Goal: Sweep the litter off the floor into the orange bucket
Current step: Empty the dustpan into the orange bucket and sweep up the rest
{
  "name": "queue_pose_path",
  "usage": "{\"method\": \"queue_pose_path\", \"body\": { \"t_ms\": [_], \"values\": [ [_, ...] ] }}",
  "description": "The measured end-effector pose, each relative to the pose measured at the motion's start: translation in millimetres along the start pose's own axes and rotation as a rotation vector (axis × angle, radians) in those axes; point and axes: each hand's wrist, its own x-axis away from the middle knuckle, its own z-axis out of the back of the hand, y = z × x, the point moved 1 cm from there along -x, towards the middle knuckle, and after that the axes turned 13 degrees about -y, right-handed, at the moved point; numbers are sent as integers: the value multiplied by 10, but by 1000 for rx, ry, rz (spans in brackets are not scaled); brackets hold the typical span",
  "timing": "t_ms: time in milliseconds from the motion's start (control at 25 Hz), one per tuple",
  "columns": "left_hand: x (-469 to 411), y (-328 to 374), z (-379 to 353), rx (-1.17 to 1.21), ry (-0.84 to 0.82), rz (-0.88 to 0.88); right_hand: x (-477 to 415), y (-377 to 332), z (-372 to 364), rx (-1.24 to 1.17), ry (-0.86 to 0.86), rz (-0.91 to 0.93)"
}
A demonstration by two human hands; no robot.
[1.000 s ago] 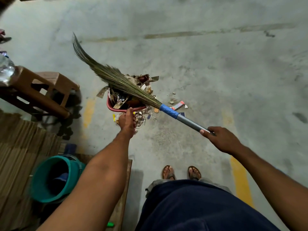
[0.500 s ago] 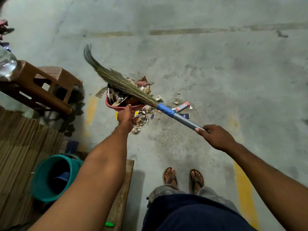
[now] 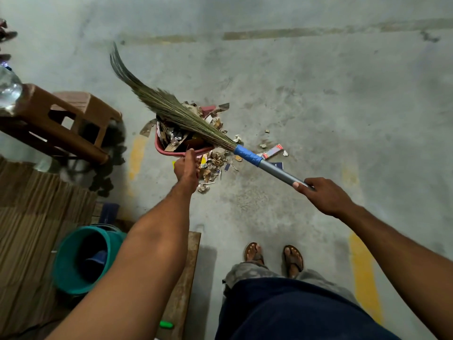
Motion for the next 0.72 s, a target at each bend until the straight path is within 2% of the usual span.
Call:
{"method": "queue_pose_path", "body": {
  "t_ms": [400, 720],
  "values": [
    [244, -149, -412, -54, -157, -54, 517, 552, -58, -93, 63, -67],
    [844, -372, -1147, -180, -355, -97, 1397, 1246, -416, -225, 166, -171]
  ]
}}
